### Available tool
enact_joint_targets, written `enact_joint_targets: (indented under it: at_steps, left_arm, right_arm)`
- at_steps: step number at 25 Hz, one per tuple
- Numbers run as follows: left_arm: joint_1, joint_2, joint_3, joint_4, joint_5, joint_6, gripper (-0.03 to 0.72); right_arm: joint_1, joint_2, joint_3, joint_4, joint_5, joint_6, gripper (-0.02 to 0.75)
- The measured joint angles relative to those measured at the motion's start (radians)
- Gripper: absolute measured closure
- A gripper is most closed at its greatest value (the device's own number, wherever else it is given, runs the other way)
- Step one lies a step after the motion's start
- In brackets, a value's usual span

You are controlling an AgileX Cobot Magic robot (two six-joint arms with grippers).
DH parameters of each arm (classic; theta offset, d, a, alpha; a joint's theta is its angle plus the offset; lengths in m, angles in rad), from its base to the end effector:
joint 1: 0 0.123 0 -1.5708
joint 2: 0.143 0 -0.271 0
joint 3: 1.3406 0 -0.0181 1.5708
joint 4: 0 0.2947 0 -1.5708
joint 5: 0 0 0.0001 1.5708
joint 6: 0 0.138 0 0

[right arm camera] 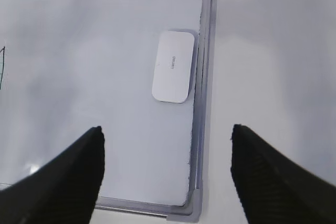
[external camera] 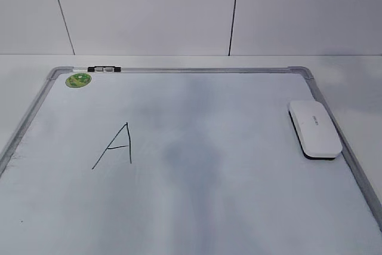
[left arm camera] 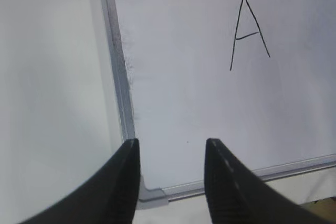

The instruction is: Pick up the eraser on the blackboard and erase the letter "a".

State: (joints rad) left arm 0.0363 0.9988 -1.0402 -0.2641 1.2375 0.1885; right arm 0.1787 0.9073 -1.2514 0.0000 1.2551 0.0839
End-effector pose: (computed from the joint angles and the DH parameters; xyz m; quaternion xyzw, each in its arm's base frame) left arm 0.2391 -0.0254 0.3061 0.0600 0.9632 -0.1047 0.2402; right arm 0.2156 0.0389 0.3964 -0.0441 0.9300 0.0478 0.3617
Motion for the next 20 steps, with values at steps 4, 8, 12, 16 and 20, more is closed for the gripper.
enact_joint_targets:
  at_steps: [4, 8, 12, 16, 20]
  left_arm:
    - [0.0, -0.175, 0.129, 0.0, -0.01, 0.0, 0.382]
    - [0.0, -0.319, 0.256, -0.012, -0.043, 0.0, 0.384]
    - [-0.004, -0.406, 0.373, -0.014, -0.059, 0.0, 0.388]
    - [-0.046, -0.454, 0.457, 0.009, -0.072, 0.0, 0.391]
    - [-0.076, -0.488, 0.485, 0.052, -0.092, 0.0, 0.398]
  right_arm:
    - [0.0, -0.135, 0.086, 0.0, 0.002, 0.004, 0.145]
    - [0.0, -0.288, 0.216, 0.0, 0.009, 0.008, 0.145]
    - [0.0, -0.431, 0.341, -0.042, 0.013, 0.008, 0.145]
    - [0.0, -0.537, 0.446, -0.096, 0.014, 0.01, 0.145]
    - [0.0, -0.595, 0.558, -0.133, -0.033, 0.011, 0.145]
